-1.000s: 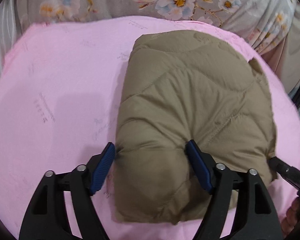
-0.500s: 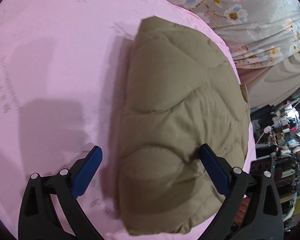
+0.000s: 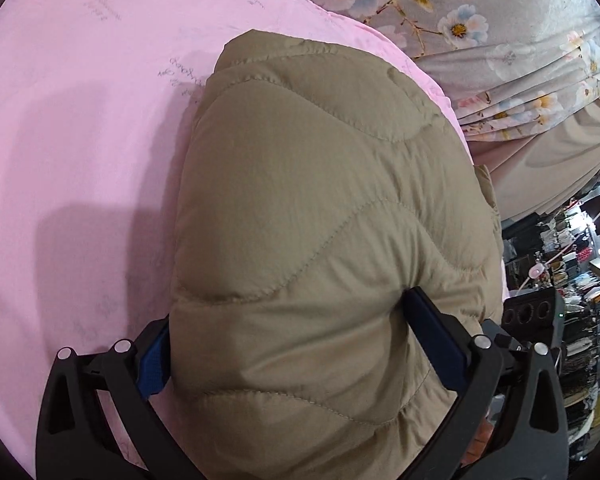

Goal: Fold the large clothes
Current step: 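Grasp the jacket end with both tools and lift it up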

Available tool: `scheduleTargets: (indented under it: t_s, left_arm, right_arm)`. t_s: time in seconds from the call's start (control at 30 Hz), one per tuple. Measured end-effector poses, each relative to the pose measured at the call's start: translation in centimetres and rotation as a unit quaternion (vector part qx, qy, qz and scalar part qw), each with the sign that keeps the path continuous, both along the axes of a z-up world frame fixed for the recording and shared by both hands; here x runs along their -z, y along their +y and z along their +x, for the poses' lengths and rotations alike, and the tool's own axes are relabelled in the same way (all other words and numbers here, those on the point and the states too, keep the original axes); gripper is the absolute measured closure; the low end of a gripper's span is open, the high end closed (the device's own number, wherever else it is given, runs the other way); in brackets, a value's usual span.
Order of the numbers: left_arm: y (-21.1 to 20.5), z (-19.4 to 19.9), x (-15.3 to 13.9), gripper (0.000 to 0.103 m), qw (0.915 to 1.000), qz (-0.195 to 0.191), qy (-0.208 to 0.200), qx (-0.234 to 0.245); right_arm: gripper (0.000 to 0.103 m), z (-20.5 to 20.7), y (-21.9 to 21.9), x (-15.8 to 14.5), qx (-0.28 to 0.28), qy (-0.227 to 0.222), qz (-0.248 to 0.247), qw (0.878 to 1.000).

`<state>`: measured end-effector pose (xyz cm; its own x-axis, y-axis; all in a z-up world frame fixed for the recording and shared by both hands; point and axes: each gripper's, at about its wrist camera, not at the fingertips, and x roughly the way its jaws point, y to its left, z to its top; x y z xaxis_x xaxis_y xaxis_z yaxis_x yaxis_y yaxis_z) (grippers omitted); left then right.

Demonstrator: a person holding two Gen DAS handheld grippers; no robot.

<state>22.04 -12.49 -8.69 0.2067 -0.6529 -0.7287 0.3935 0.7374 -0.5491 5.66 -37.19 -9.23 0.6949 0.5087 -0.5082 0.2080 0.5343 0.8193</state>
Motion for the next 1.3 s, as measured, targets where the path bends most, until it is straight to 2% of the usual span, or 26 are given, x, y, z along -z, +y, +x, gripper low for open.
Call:
scheduleTargets:
  t_s: [0.07, 0.13, 0.17, 0.2, 0.3, 0.4, 0.6, 0.87, 1.07, 1.3]
  left_arm:
    - [-0.2, -0.1, -0.3, 0.005, 0.9999, 0.009, -0.014, -0.005]
    - [-0.5, -0.4, -0.6, 0.005, 0.9993, 0.019, -0.033, -0.007]
    - [-0.5, -0.6, -0.8, 0.006, 0.9988, 0.023, -0.042, -0.008]
    - [-0.7, -0.9, -1.2, 0.01, 0.9979, 0.029, -0.057, -0.008]
    - [-1.0, -1.8, -2.4, 0.021, 0.9947, 0.041, -0.094, -0.003]
    - [-1.1, -2.4, -3.7, 0.03, 0.9922, 0.041, -0.118, 0.002]
    - [-0.4, -3.6, -6.0, 0.043, 0.9887, 0.025, -0.147, 0.01]
    - [0.0, -5.8, -10.9, 0.049, 0.9777, 0.003, -0.21, 0.011]
    - [1.4, -7.4, -16.0, 0.05, 0.964, -0.02, -0.265, 0.006]
    - [4.1, -9.0, -23.2, 0.05, 0.9355, -0.054, -0.349, -0.01]
  right_arm:
    - [0.018, 0.2, 0.4, -0.3, 0.006, -0.002, -0.021, 1.0]
    - [0.03, 0.2, 0.4, -0.5, 0.01, -0.012, -0.026, 1.0]
    - [0.041, 0.2, 0.3, -0.5, 0.011, -0.017, -0.024, 1.0]
    - [0.051, 0.1, 0.3, -0.7, 0.011, -0.027, -0.022, 0.999]
    - [0.068, -0.1, 0.4, -1.7, 0.01, -0.05, -0.037, 0.998]
    - [0.074, -0.1, 0.4, -2.4, 0.008, -0.067, -0.042, 0.997]
    - [0.079, -0.8, 0.7, -4.4, 0.01, -0.102, -0.054, 0.993]
    - [0.081, -1.8, 1.8, -9.8, 0.009, -0.162, -0.091, 0.983]
    - [0.081, -2.0, 3.3, -15.8, 0.007, -0.218, -0.128, 0.967]
    - [0.081, -1.7, 5.8, -23.7, -0.005, -0.293, -0.186, 0.938]
